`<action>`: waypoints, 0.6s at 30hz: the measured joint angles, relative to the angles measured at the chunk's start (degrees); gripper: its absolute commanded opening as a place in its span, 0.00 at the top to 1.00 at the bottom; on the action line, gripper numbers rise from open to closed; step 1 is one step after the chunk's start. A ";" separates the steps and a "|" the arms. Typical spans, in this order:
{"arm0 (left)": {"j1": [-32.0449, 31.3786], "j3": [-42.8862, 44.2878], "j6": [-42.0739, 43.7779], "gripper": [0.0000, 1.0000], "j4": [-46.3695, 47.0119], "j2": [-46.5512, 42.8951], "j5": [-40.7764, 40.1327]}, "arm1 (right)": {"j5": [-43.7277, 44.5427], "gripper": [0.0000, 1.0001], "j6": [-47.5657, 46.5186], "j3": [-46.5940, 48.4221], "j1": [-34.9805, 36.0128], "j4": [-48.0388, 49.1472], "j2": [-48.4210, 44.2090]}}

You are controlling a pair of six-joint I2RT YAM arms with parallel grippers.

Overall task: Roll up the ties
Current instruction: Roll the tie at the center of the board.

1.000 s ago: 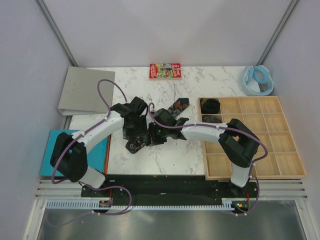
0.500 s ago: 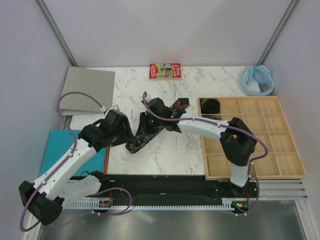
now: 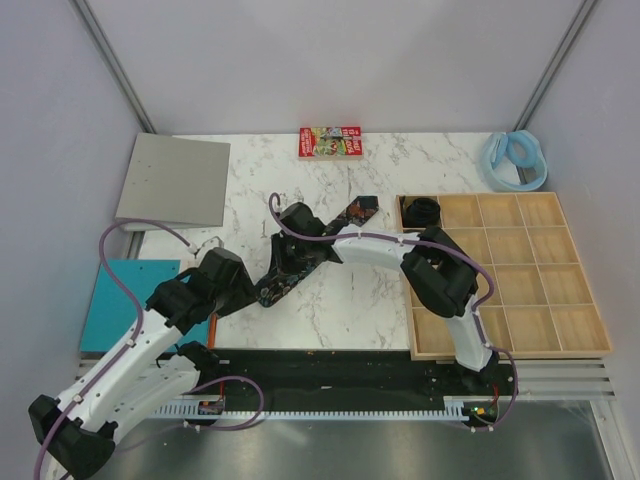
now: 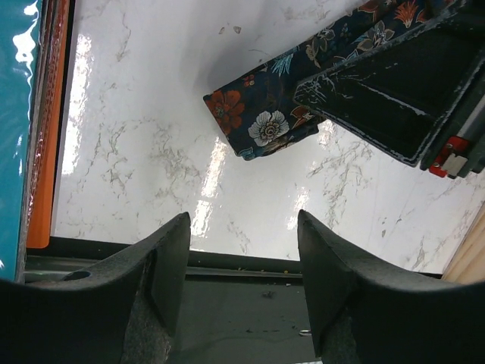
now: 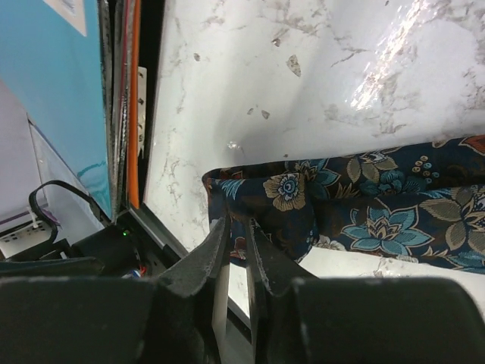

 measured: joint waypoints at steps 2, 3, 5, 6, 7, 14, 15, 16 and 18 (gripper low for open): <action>0.00 -0.22 -0.31 0.36 0.35 0.33 0.02 | -0.20 0.80 -0.02 0.00 -0.11 0.00 0.94; 0.00 -0.26 -0.46 0.36 0.66 0.61 0.07 | -0.15 0.80 -0.09 0.00 -0.22 -0.02 1.18; 0.00 -0.48 -0.61 0.36 1.29 1.38 0.28 | -0.13 0.80 -0.46 -0.07 -0.55 0.02 1.25; 0.00 -0.52 -0.63 0.36 1.51 1.75 0.33 | -0.13 0.81 -0.63 -0.17 -0.74 0.17 1.25; 0.00 -0.59 -0.63 0.36 1.81 2.14 0.35 | -0.11 0.81 -0.83 -0.39 -0.94 0.37 1.25; 0.00 -1.64 -0.66 0.36 4.76 4.31 0.44 | -0.20 0.83 -1.75 -3.85 -3.34 1.55 1.25; 0.00 -1.86 -0.66 0.36 5.05 4.57 0.48 | -0.20 0.84 -1.77 -4.13 -3.50 1.92 1.25; 0.00 -2.19 -0.66 0.36 5.64 4.92 0.57 | -0.26 0.84 -1.79 -4.55 -3.63 2.51 1.22; 0.00 -3.23 -0.68 0.36 7.30 5.79 0.79 | -0.52 0.85 -1.75 -5.46 -3.69 3.93 1.14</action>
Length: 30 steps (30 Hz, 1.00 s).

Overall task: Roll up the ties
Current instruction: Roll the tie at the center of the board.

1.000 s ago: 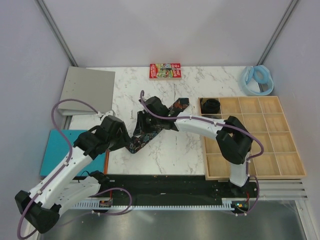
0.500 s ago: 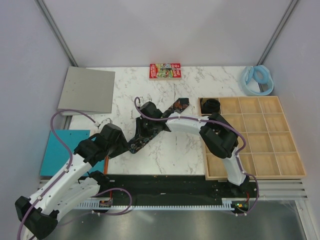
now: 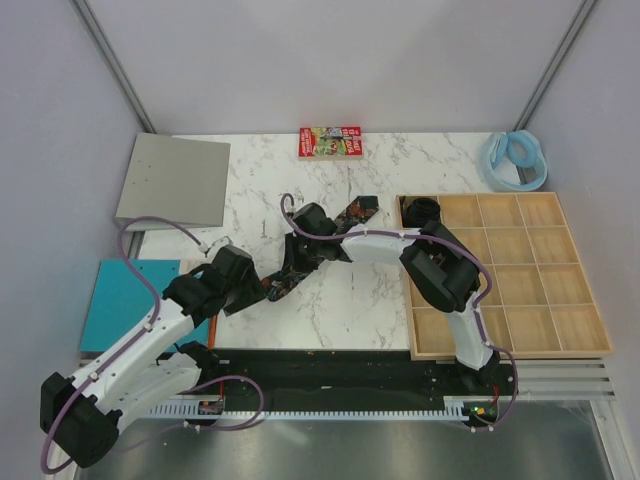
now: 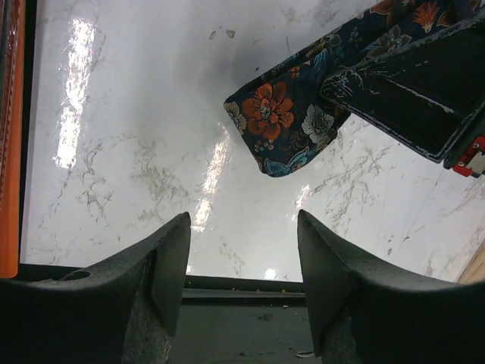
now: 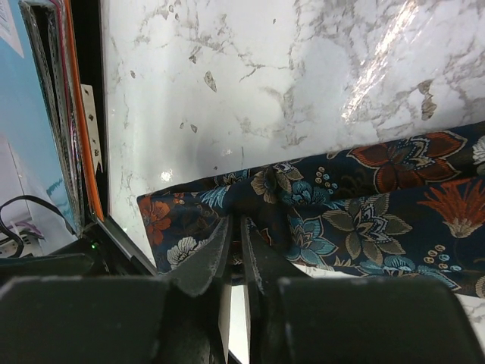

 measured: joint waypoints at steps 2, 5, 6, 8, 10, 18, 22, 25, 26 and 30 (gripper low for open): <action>0.00 -0.90 -0.09 0.36 1.18 0.68 0.04 | -0.22 0.85 0.02 -0.68 0.00 1.25 -0.02; 0.00 -2.01 -0.44 0.36 2.91 1.70 0.11 | -0.46 0.86 0.02 -1.29 -0.13 2.54 -0.02; 0.00 -2.23 -0.50 0.37 3.65 2.10 0.13 | -0.52 0.86 0.02 -1.42 -0.20 2.82 -0.02; 0.00 -2.43 -0.76 0.37 5.09 2.82 0.15 | -0.87 0.86 0.04 -1.77 -0.52 3.41 -0.02; 0.00 -2.47 -1.36 0.37 6.49 3.58 0.13 | -1.27 0.86 0.04 -2.10 -0.79 3.91 -0.02; 0.00 -3.93 -4.02 0.30 11.10 4.66 -0.28 | -2.21 0.86 0.20 -3.96 -1.29 6.60 -0.39; 0.00 -4.98 -6.25 0.28 12.46 4.66 -1.01 | -2.62 0.85 0.39 -4.74 -1.42 7.72 -0.59; 0.00 -6.23 -7.85 0.28 14.05 4.94 -1.16 | -2.75 0.84 0.52 -5.49 -1.51 8.55 -0.90; 0.00 -6.67 -8.41 0.28 14.80 5.51 -1.25 | -2.80 0.84 0.59 -5.79 -1.55 8.79 -1.03; 0.00 -7.67 -10.08 0.31 17.66 8.50 -1.05 | -2.78 0.83 0.92 -7.23 -1.60 9.94 -1.77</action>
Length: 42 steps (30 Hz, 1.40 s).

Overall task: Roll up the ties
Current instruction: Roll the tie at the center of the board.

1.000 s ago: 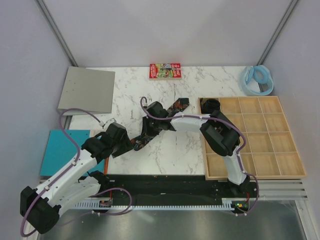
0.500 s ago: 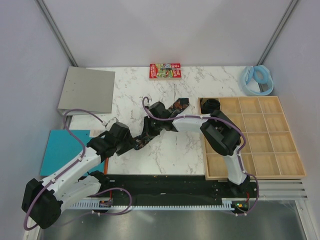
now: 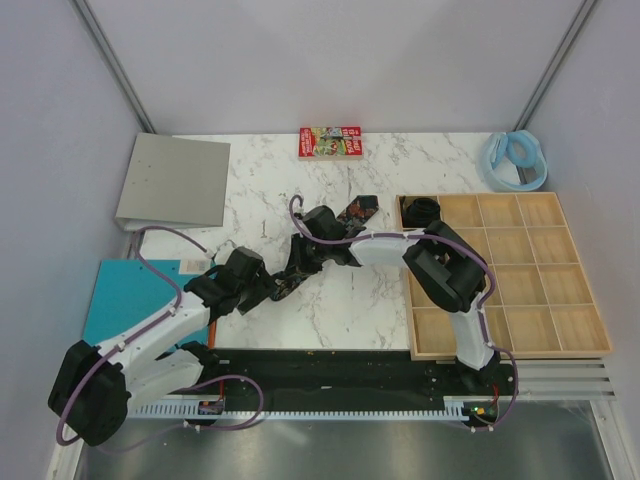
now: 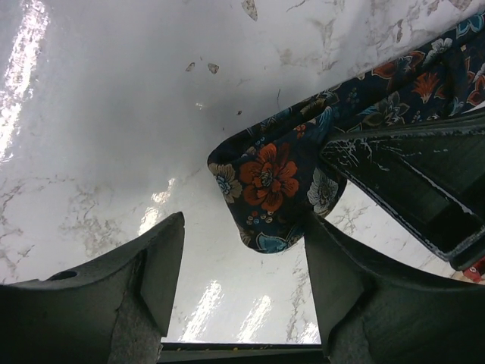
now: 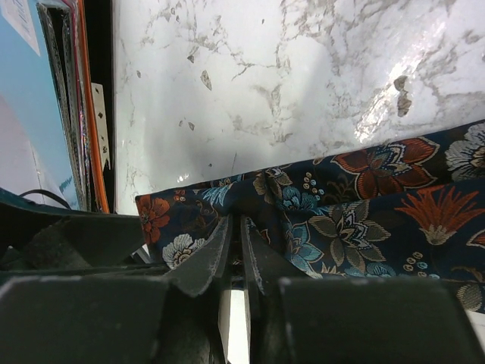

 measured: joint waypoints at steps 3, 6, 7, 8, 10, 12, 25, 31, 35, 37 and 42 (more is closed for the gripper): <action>-0.02 -0.15 -0.61 0.34 1.57 2.08 0.24 | 0.04 0.84 0.04 -0.63 -0.07 0.52 -0.28; -0.02 -0.17 -0.98 0.37 2.89 3.74 0.59 | 0.02 0.84 0.22 -0.92 -0.17 0.98 -0.31; -0.02 -0.20 -1.05 0.39 3.30 4.26 0.63 | 0.02 0.84 0.31 -1.01 -0.22 1.11 -0.31; -0.02 -0.20 -1.11 0.41 3.54 4.59 0.66 | 0.02 0.84 0.42 -1.11 -0.26 1.25 -0.31; -0.02 -0.39 -1.31 0.44 4.26 5.07 0.70 | 0.02 0.84 0.48 -1.22 -0.33 1.42 -0.33; -0.02 -0.92 -1.60 0.46 5.27 5.35 0.79 | 0.02 0.84 0.50 -1.31 -0.33 1.60 -0.33; 0.00 -1.49 -1.55 0.88 9.68 7.96 2.12 | 0.20 0.84 0.94 -2.47 -0.44 2.75 -0.83; -0.04 1.62 3.41 0.90 2.99 4.61 2.34 | 0.02 0.80 0.90 -2.49 -0.28 0.70 -1.44; -0.02 4.22 6.82 0.90 -3.82 0.26 2.10 | 0.09 0.80 0.92 -2.49 -0.28 -2.56 -2.23; -0.02 5.60 8.00 0.90 -7.67 -2.01 1.95 | 0.07 0.80 1.05 -2.49 -0.20 -3.98 -3.04; -0.02 8.20 9.60 0.90 -14.49 -3.89 2.19 | 0.26 0.80 1.55 -1.99 0.90 -5.42 -5.46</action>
